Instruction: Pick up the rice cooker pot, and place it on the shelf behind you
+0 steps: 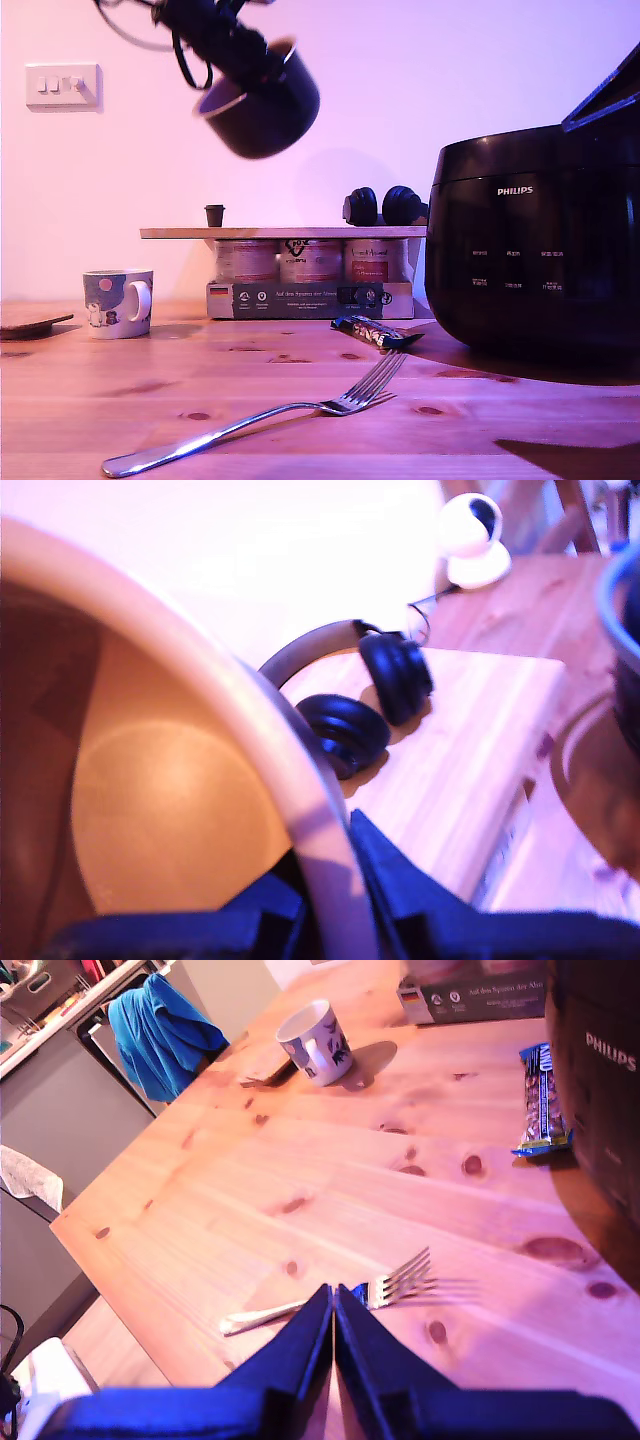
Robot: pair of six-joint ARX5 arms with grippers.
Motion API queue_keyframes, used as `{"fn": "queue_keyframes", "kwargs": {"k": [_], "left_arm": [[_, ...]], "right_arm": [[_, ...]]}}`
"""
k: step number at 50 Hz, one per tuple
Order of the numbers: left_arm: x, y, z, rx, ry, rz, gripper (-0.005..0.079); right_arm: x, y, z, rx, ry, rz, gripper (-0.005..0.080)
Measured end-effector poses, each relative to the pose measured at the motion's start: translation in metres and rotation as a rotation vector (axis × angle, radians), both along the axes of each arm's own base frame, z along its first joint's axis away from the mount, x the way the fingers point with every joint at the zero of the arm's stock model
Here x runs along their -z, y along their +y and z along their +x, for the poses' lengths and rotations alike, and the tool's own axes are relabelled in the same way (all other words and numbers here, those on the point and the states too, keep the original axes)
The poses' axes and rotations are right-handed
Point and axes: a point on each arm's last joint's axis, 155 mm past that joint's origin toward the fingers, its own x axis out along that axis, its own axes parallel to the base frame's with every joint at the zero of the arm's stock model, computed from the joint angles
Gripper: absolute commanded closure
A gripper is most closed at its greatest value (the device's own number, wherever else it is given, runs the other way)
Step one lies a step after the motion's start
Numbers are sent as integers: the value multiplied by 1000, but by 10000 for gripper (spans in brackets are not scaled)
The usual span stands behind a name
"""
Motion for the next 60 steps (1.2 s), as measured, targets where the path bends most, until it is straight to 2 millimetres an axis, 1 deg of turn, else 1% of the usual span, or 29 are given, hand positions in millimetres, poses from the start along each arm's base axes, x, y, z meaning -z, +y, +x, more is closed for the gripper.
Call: {"fn": "queue_keyframes", "kwargs": {"k": [5, 10, 14, 25, 32, 44, 55, 60], "left_arm": [[7, -2, 8, -4, 16, -39, 767], [7, -2, 12, -4, 28, -76, 767], [7, 1, 13, -8, 29, -79, 767], [13, 10, 14, -22, 53, -69, 767], [21, 14, 13, -5, 31, -2, 767], [49, 21, 12, 17, 38, 122, 767], [85, 22, 13, 32, 96, 172, 767], [93, 22, 12, 35, 118, 183, 767]], "right_arm": [[3, 0, 1, 0, 12, -2, 765], [4, 0, 1, 0, 19, -3, 765], [6, 1, 1, -3, 27, -4, 765], [9, 5, -1, -21, 38, -6, 765], [9, 7, -2, -29, 38, -7, 765], [10, 9, -4, -39, 44, -8, 765], [10, 9, -4, -39, 44, -8, 765], [10, 9, -4, -39, 44, -8, 765]]}}
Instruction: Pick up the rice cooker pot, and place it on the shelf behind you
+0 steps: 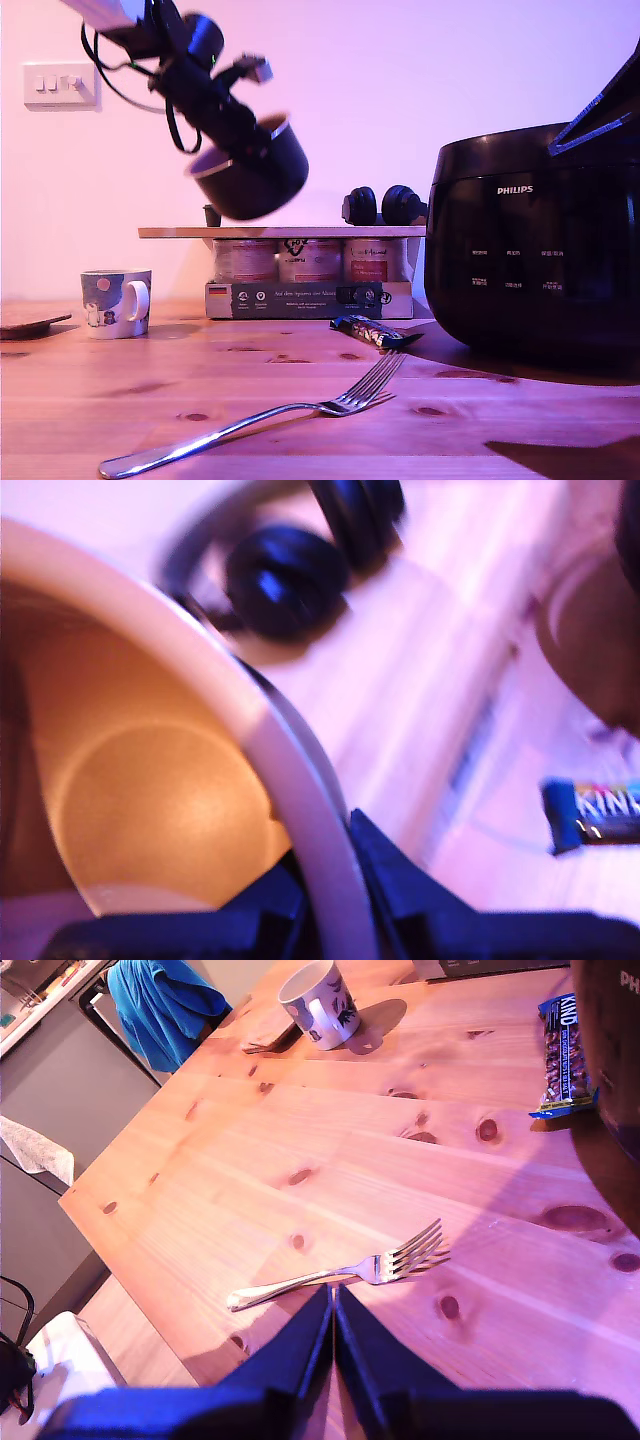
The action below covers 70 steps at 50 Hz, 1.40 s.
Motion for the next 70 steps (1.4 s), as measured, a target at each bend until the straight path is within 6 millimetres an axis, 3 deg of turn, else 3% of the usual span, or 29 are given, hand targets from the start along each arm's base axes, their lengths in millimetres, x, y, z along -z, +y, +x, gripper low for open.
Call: {"fn": "queue_keyframes", "kwargs": {"k": [18, 28, 34, 52, 70], "left_arm": [[1, 2, 1, -2, -6, 13, 763], [-4, 2, 4, -4, -31, 16, 606], [-15, 0, 7, 11, -81, 26, 595], [-24, -2, 12, -1, -149, 70, 563], [-88, -1, 18, -16, -289, 31, 505]], "right_arm": [[0, 0, 0, -3, -6, -4, 765], [0, 0, 0, -8, -16, -12, 765], [0, 0, 0, -8, -17, -12, 765], [0, 0, 0, -8, -17, -12, 765], [0, 0, 0, -8, -16, -12, 765]]}}
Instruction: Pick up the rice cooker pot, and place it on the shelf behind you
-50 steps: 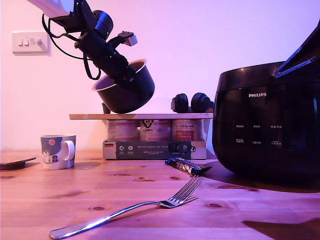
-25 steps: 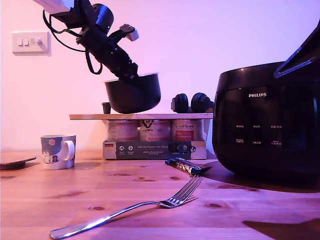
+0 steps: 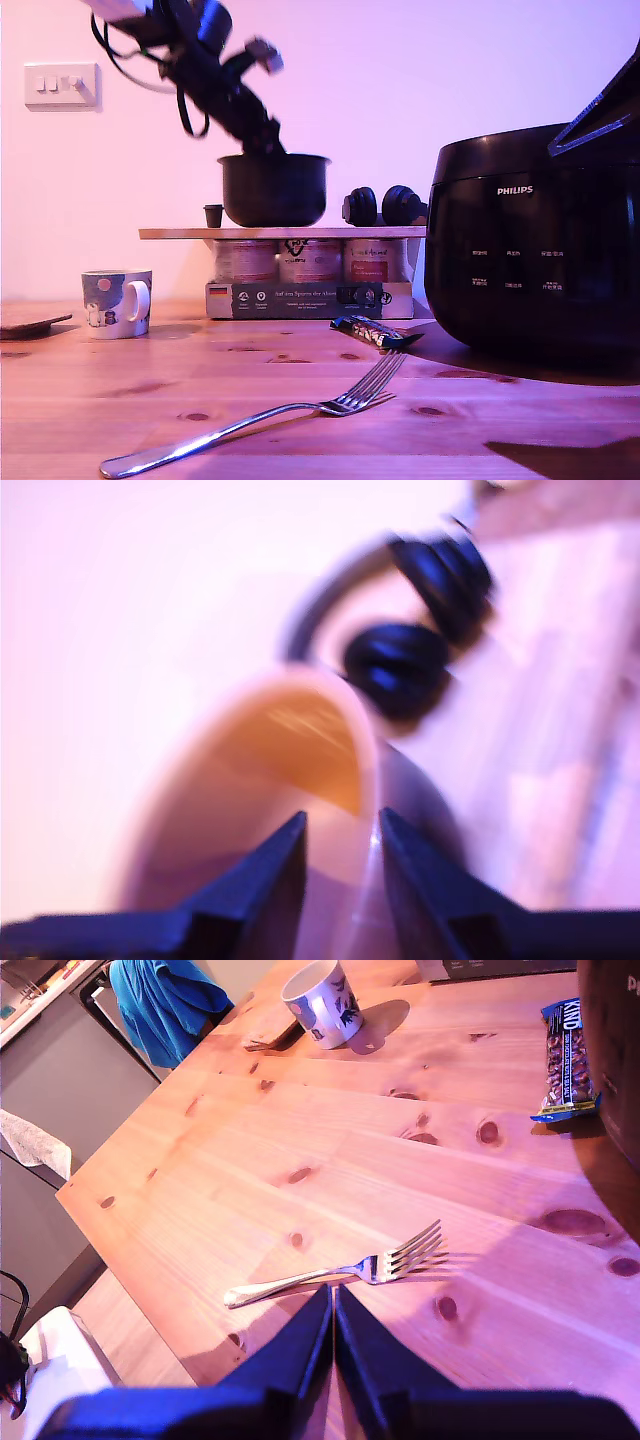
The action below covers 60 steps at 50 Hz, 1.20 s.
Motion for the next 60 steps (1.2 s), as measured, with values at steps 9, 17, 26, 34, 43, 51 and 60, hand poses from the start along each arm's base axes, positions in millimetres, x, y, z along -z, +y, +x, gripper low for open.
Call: {"fn": "queue_keyframes", "kwargs": {"k": [9, 17, 26, 34, 43, 51, 60], "left_arm": [[-15, 1, -4, 0, -13, -4, 506], [-15, 3, -13, -12, 46, -12, 534], [-42, -2, -30, -39, 91, -90, 762], [-70, -10, -51, -73, 160, -207, 762], [-73, -7, -73, -128, 296, -287, 762], [-74, -1, -89, -170, 368, -310, 762], [-90, -2, -106, -170, 363, -325, 762]], "right_arm": [[0, 0, 0, 0, 0, 0, 765], [0, 0, 0, 0, -1, 0, 765], [0, 0, 0, 0, -1, 0, 765], [0, -2, 3, 17, -10, -8, 765], [-6, -9, 15, 66, -67, -31, 765], [-17, -16, 29, 115, -153, -54, 765], [-25, -22, 38, 163, -198, -65, 765]]}}
